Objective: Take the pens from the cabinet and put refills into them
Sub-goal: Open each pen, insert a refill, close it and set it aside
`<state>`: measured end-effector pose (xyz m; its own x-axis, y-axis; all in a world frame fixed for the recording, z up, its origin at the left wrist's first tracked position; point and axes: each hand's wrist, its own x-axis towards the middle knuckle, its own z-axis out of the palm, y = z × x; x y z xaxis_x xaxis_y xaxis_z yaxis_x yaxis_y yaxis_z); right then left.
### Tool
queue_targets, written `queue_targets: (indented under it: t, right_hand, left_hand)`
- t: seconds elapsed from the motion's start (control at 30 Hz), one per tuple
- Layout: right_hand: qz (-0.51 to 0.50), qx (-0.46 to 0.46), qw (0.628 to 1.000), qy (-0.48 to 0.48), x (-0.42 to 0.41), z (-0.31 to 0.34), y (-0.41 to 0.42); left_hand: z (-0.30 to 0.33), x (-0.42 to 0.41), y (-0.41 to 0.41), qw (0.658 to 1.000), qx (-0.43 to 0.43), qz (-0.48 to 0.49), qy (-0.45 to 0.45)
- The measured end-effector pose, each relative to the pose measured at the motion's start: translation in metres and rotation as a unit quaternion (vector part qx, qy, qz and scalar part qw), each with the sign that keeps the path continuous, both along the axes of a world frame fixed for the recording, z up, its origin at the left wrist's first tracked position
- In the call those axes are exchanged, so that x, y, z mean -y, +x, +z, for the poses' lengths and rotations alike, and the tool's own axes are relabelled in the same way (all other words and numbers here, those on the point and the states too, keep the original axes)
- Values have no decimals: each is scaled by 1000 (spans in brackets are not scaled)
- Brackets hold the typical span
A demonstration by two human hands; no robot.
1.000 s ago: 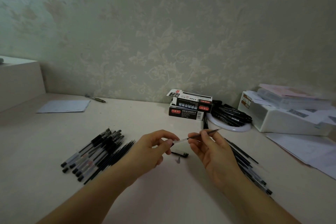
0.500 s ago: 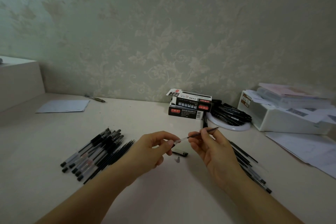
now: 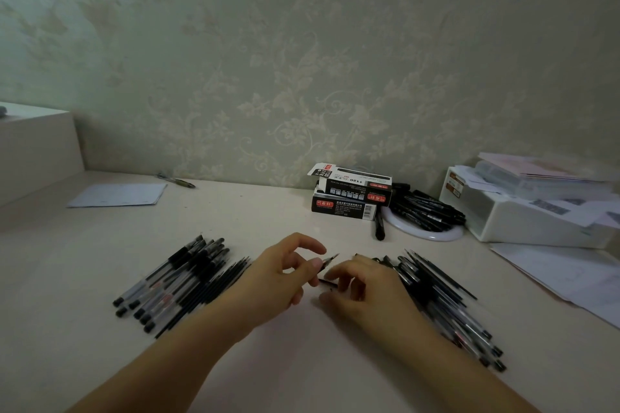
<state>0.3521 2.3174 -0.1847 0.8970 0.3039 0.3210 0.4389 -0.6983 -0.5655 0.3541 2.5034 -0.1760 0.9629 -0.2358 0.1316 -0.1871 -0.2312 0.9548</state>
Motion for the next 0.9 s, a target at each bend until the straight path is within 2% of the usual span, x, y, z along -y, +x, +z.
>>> queue_targets:
  t: [0.1,0.17,0.23,0.3,0.4,0.57,0.77,0.9]
  right_hand:
    - [14,11,998,-54,1,-3,0]
    - [8,9,1000,-26,0,-3,1]
    - [-23,-25,995,99,2,-1,3]
    - [-48,-69,967,242,5,2,6]
    - [-47,-110,933,340,8,6,7]
    - [10,-119,940,320,3,5,4]
    - [-13,-111,929,354,6,7,5]
    - [18,-125,939,320,4,6,3]
  left_hand:
    - [0,0,-1,1000,13,-8,12]
    - [0,0,-1,999,19,-11,24]
    - [0,-1,-1,999,20,-9,31]
    - [-1,-1,0,999,20,-6,38]
    - [-2,-1,0,999,15,-11,50]
    - [-3,0,-1,998,7,-25,60]
    - [-1,0,-1,997,22,-18,69]
    - [0,0,-2,998,20,-14,65]
